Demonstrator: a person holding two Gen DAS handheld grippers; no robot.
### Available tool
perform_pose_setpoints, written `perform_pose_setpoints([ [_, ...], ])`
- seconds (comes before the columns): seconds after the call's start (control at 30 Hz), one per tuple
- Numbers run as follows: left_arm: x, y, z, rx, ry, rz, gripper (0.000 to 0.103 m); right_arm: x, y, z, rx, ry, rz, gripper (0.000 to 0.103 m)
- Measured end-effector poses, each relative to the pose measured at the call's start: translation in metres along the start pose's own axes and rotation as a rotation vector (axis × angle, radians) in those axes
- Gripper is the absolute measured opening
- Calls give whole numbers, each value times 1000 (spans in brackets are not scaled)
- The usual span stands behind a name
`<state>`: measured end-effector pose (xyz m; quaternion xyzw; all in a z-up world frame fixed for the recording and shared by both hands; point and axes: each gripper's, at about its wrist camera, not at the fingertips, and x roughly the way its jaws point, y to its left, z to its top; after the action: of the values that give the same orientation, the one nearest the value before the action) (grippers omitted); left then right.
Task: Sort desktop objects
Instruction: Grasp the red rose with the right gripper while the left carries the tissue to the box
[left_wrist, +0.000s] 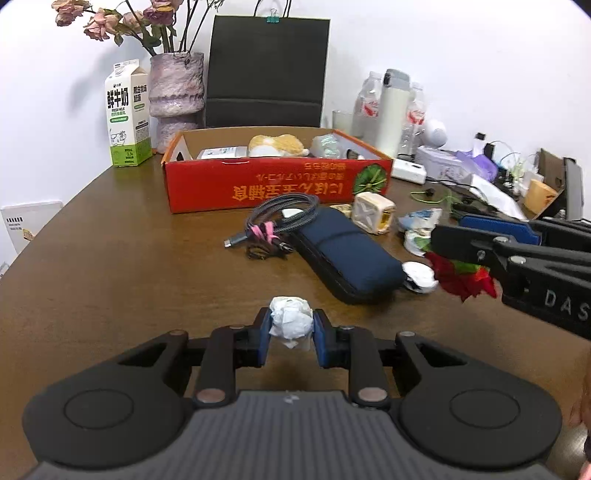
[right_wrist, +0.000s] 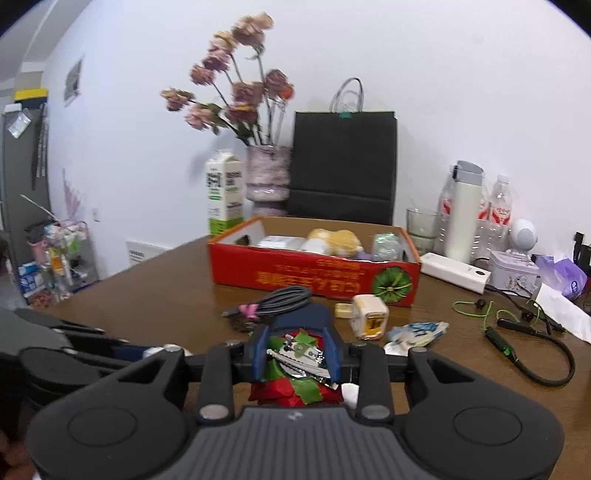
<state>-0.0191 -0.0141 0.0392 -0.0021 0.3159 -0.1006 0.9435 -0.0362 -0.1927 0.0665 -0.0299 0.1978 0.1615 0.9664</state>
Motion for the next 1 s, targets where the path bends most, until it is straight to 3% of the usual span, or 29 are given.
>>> perform_pose_setpoints([
  [0.37,-26,13,3,-40,-55,-1,24,-25,26,2,-38,-19,67,31],
  [0.5,-16,35,34,-133,-59,-75,24,-11,15,23,-27,-18,104,31],
  [0.57,-10,41,59,-123,-95,-72,24,1,5,39,-36,-28,114,31],
  [0.67,13,47,103,-67,-134,-11,24,31,-15,71,-44,-42,112,31],
  [0.77,53,56,145,-25,-120,60,24,77,-39,104,-21,-13,119,31],
  [0.87,99,69,179,-24,-61,73,24,139,-61,132,0,49,128,31],
  [1.0,168,83,209,-56,95,27,24,227,-81,157,12,159,87,31],
])
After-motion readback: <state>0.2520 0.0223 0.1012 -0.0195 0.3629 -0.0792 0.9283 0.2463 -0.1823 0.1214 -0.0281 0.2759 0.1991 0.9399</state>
